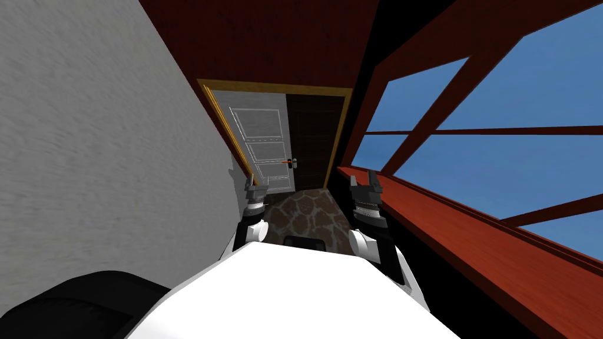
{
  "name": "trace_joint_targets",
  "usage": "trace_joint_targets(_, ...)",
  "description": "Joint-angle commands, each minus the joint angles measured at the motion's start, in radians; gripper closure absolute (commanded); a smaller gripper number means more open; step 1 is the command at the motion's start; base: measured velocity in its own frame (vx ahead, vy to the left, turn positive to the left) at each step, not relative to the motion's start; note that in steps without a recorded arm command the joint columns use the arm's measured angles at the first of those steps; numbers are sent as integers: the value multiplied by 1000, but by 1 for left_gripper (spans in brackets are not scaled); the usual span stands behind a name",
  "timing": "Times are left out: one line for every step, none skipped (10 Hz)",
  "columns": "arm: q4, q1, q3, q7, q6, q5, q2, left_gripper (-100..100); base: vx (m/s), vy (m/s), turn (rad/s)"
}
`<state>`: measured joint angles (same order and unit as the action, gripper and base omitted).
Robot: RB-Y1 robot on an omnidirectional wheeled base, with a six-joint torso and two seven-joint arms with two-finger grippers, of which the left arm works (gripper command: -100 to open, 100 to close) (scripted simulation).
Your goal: Pull the door open
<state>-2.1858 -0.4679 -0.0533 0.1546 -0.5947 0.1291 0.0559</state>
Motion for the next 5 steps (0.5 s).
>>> trace_joint_targets(26, 10, 18, -8, 18, 9, 9, -100, 238, -5, -57)
trace_joint_targets(42, 11, 25, -13, 25, 13, 13, -100, 216, 18, -42)
trace_joint_targets(57, 13, 32, -19, 32, 17, 17, -100, 175, 28, -49)
trace_joint_targets(75, 15, 41, -25, 40, 21, 21, -100, 163, 13, -60)
trace_joint_targets(93, 16, 49, -31, 48, 26, 24, -100, 172, 2, -61)
